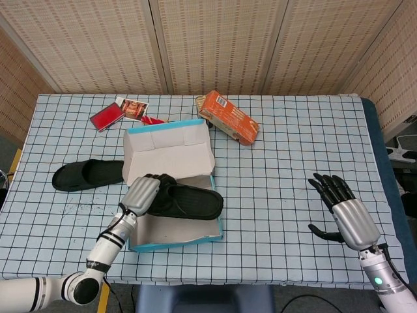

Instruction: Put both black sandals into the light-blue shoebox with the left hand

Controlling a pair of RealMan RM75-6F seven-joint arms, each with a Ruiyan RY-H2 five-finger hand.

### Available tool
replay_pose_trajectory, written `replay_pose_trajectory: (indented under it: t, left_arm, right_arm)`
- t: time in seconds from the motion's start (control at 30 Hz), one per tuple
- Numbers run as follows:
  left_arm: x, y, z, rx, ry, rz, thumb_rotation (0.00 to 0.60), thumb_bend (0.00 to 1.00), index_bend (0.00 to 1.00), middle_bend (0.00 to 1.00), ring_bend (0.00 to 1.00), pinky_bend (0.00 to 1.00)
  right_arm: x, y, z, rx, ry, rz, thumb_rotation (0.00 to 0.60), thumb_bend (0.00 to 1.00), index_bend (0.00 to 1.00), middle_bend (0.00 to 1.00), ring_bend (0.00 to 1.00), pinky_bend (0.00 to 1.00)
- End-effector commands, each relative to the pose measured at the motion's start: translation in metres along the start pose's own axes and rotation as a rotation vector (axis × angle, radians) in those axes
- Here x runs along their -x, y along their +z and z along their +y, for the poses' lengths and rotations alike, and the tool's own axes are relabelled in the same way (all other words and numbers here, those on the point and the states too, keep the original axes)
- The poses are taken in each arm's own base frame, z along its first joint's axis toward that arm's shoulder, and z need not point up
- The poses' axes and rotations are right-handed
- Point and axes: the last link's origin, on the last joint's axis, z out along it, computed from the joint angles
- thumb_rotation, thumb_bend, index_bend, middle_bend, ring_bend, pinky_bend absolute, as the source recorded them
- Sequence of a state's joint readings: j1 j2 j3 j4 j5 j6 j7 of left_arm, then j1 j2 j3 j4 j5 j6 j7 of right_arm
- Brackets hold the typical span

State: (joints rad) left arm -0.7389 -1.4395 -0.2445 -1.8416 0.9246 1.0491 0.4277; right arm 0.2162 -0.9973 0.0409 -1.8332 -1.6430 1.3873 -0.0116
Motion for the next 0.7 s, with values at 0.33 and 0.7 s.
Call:
replay_pose_trajectory:
  t: [0.33,0.7]
  left_arm:
    - [0.007,-0.004,0.002,-0.050,-0.012,-0.014,0.600,0.54,0.62,0.80,0.82,0.83]
    - [0.012,-0.002,0.005,-0.075,-0.029,-0.026,0.600,0.52,0.62,0.80,0.82,0.83]
  right_arm:
    - [0.001,0.000,0.001,0.002,-0.002,-0.002,0.539,0.12,0.00,0.00,0.00,0.00]
    - [0.002,0.000,0.004,0.004,0.001,-0.004,0.538,0.12,0.00,0.00,0.00,0.00]
